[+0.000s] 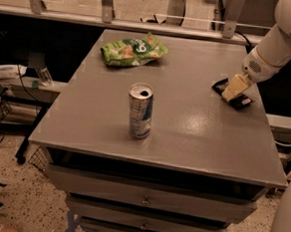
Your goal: Pick rxbar chocolate
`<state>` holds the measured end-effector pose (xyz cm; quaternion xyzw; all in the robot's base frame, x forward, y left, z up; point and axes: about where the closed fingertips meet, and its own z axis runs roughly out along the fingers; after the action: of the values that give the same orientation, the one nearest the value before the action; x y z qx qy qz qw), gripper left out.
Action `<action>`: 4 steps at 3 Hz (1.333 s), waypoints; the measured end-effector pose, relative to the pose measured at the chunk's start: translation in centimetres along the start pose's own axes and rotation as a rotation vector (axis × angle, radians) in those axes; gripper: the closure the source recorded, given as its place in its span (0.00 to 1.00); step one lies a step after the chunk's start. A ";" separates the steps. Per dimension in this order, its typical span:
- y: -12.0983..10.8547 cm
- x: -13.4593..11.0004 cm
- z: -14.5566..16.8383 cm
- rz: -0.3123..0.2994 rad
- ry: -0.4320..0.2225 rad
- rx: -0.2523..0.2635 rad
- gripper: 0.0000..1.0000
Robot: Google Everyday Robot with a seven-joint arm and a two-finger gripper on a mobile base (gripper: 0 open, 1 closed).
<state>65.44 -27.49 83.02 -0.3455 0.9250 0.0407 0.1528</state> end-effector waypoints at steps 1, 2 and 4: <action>0.0 0.0 -0.1 0.000 0.000 0.000 1.00; -0.8 -1.6 -3.3 -0.042 -0.039 0.080 1.00; -1.7 -3.4 -8.1 -0.103 -0.100 0.176 1.00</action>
Offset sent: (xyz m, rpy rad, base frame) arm 0.0191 -0.0085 0.1018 -0.1097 -0.2341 0.0384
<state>66.95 -28.10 91.82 -0.3753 0.8972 -0.0313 0.2306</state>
